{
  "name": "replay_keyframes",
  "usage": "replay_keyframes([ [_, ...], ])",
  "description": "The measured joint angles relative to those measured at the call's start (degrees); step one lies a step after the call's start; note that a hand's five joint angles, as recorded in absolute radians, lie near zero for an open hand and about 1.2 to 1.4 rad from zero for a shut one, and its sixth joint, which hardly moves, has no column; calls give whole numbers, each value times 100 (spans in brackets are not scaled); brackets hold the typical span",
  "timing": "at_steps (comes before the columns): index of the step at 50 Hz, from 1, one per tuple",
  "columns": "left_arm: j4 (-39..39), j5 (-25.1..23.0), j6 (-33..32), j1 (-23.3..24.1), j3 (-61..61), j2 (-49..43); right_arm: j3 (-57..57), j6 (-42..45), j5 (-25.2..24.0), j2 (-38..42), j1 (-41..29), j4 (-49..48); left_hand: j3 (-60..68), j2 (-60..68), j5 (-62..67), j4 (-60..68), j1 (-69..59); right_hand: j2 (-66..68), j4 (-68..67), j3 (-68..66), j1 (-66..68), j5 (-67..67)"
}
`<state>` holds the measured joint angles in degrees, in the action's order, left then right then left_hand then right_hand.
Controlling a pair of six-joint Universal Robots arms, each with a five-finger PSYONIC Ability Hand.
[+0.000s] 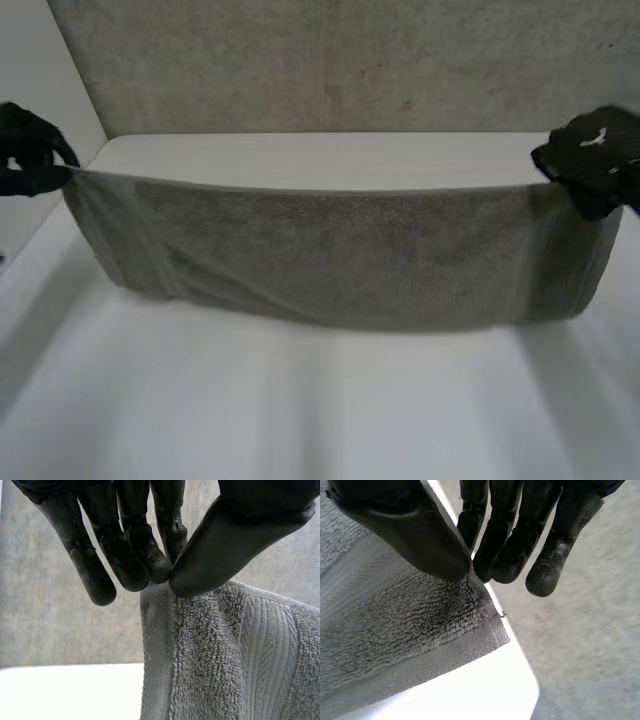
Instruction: Fold the towel.
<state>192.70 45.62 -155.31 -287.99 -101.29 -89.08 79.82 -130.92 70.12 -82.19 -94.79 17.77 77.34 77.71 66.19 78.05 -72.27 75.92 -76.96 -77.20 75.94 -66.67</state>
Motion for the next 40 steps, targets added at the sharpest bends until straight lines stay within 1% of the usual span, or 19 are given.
replay_keyframes([
  [2, 99, 330, -20, 324, 221, -500, -218, 117, 167, 462, -126, -12, 0, 0, 0, 0, 0, 0, 0, 0, 0, 0],
  [5, 148, 677, -75, 649, 518, -1041, -489, 179, 378, 895, -302, -57, 0, 0, 0, 0, 0, 0, 0, 0, 0, 0],
  [8, 110, 1123, -245, 1002, 998, -1773, -846, 200, 663, 1371, -519, -169, 0, 0, 0, 0, 0, 0, 0, 0, 0, 0],
  [13, -67, 1615, -557, 1342, 1618, -2602, -1296, 186, 1061, 1959, -725, -511, 0, 0, 0, 0, 0, 0, 0, -1, 0, 0],
  [16, -185, 1806, -706, 1458, 1875, -2894, -1448, 180, 1186, 2189, -790, -701, 0, 0, 0, 0, 0, 0, 0, -1, 0, 0],
  [20, -447, 2265, -1028, 1675, 2437, -3509, -1736, 176, 1403, 2681, -926, -1101, 0, 0, 0, 0, 0, -44, 13, 10, -45, 14],
  [21, -497, 2373, -1087, 1712, 2559, -3641, -1808, 175, 1456, 2803, -956, -1192, -13, -17, -2, -24, 0, -732, 767, 757, -715, 774],
  [22, -517, 2426, -1115, 1729, 2618, -3707, -1840, 175, 1482, 2859, -970, -1230, -13, -19, -2, -38, 0, -1123, 1083, 1079, -1090, 1099],
  [23, -566, 2526, -1165, 1760, 2724, -3831, -1903, 172, 1545, 2970, -997, -1300, -595, -604, -589, -647, 564, -2060, 1956, 1969, -2023, 2009],
  [24, -595, 2592, -1195, 1781, 2794, -3913, -1948, 169, 1601, 3051, -1017, -1345, -1628, -1656, -1529, -1587, 1588, -2980, 2948, 2965, -2935, 3064],
  [25, -614, 2626, -1211, 1793, 2829, -3953, -1971, 166, 1629, 3088, -1028, -1367, -2209, -2264, -2144, -2309, 2171, -3572, 3513, 3537, -3625, 3676],
  [27, -676, 2700, -1246, 1830, 2904, -4029, -2036, 143, 1727, 3185, -1065, -1416, -4193, -4235, -4239, -4321, 4229, -5482, 5389, 5426, -5348, 5654],
  [28, -692, 2709, -1253, 1840, 2913, -4032, -2044, 135, 1744, 3196, -1071, -1421, -4771, -4805, -4962, -4886, 4797, -5790, 5671, 5709, -5652, 5922],
  [29, -736, 2723, -1272, 1863, 2923, -4018, -2058, 104, 1778, 3208, -1083, -1425, -5640, -5674, -5791, -5735, 5470, -6120, 6102, 6146, -5969, 6292],
  [30, -778, 2726, -1293, 1884, 2921, -3985, -2065, 58, 1801, 3197, -1093, -1422, -6121, -6161, -6207, -6184, 5768, -6218, 6250, 6310, -6093, 6325],
  [32, -844, 2720, -1331, 1912, 2896, -3897, -2037, -78, 1807, 3103, -1099, -1407, -6388, -6374, -6304, -6404, 5819, -6228, 6280, 6345, -6173, 6325],
  [37, -965, 2675, -1470, 1943, 2663, -3483, -1699, -467, 1685, 2611, -1071, -1356, -6398, -6381, -6304, -6432, 5819, -6229, 6281, 6345, -6204, 6325],
  [40, -975, 2631, -1613, 1930, 2351, -3117, -1200, -625, 1467, 2141, -1037, -1346, -6398, -6381, -6304, -6432, 5819, -6229, 6281, 6346, -6204, 6325],
])
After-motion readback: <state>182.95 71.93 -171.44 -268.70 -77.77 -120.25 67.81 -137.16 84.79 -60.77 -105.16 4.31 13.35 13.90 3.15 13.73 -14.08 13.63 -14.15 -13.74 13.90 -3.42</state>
